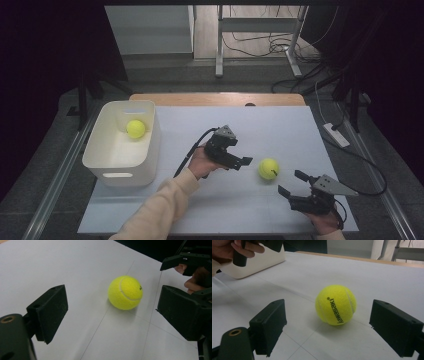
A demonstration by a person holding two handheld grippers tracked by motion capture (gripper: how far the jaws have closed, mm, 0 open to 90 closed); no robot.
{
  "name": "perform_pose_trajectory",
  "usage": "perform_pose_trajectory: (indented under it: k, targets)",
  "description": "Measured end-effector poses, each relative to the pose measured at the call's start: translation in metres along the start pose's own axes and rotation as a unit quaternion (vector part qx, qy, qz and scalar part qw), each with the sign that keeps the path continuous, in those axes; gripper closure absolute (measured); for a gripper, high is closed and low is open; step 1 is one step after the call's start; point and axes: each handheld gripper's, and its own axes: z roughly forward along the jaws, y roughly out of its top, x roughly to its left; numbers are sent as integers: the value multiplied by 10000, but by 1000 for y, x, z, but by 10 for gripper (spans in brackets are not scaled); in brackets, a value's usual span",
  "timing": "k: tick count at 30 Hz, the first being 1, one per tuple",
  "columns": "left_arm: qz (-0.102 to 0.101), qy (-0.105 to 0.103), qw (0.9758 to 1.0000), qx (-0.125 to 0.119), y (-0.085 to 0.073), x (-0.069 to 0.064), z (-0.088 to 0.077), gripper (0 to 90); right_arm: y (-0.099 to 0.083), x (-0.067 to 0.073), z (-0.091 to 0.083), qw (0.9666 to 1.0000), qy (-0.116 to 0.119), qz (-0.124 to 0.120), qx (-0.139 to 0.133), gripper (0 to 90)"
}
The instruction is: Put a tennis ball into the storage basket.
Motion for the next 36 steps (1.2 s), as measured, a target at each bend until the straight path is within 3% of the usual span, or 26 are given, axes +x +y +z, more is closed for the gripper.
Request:
perform_pose_trajectory:
  k: [12, 22, 36]
  targets:
    - [19, -48, 10000, 59, 0, -3, 11, 109, 1, 0, -1, 10000, 7, -4, -41, 134]
    - [180, -150, 9997, 118, 1, -7, 27, 110, 1, 1, 1, 10000, 18, 17, -15, 134]
    - [180, -231, 9994, 204, -1, -7, 44, 109, 4, 4, 5, 10000, 32, 48, 17, 131]
